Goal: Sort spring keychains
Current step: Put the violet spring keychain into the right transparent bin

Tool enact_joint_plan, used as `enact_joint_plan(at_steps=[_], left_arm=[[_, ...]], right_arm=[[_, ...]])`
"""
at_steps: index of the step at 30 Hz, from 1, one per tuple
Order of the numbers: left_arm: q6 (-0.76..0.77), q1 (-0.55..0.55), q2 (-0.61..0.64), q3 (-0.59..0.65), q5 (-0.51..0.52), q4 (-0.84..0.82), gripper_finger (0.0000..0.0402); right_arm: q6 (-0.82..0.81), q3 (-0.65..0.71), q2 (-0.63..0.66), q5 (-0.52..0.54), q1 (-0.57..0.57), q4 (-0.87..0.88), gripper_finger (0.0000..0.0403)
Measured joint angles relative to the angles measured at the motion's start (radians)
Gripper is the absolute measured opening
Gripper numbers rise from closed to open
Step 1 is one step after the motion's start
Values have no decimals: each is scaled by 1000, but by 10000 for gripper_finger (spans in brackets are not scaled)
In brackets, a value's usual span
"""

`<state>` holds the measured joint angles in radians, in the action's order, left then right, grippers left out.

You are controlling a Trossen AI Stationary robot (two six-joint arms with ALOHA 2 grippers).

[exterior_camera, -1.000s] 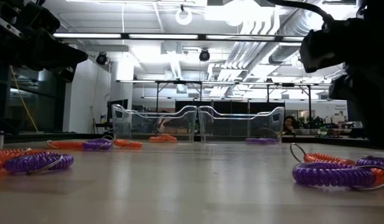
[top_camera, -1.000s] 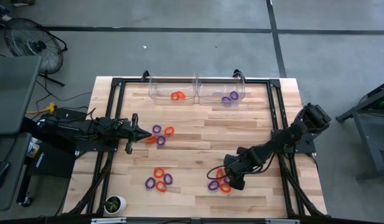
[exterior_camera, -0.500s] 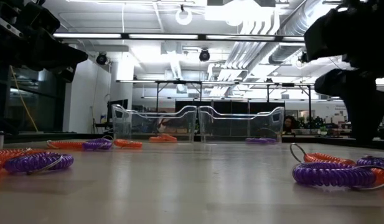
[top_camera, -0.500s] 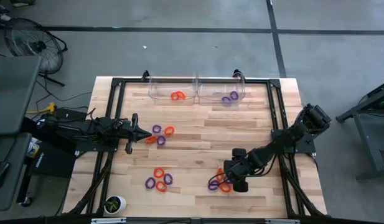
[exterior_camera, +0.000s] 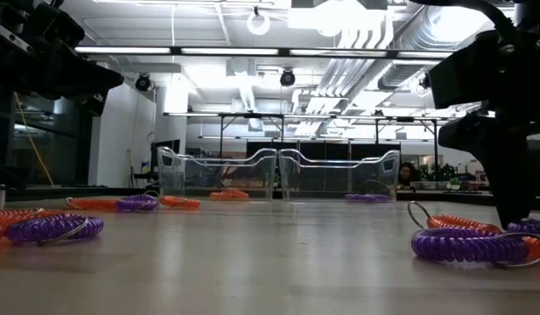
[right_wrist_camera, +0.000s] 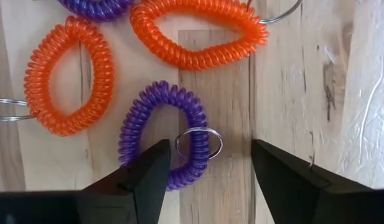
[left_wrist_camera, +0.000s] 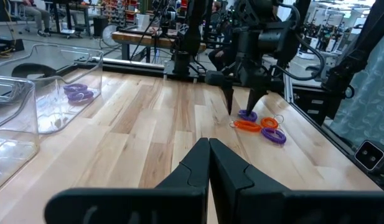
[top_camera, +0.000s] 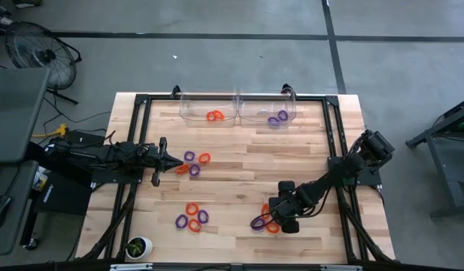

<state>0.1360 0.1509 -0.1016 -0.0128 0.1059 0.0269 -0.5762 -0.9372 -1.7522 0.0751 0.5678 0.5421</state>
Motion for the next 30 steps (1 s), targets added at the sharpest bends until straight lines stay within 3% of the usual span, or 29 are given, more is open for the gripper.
enact_joint_plan(at_steps=[8,26,30], left_arm=[[0,0,0,0,0,0,0],[0,0,0,0,0,0,0],[0,0,0,0,0,0,0]], right_arm=[[-21,-1,-27,5,0,-2,188],[-74,2,-30,6,-12,-10,15],[-83,2,-27,-2,-12,-10,15]])
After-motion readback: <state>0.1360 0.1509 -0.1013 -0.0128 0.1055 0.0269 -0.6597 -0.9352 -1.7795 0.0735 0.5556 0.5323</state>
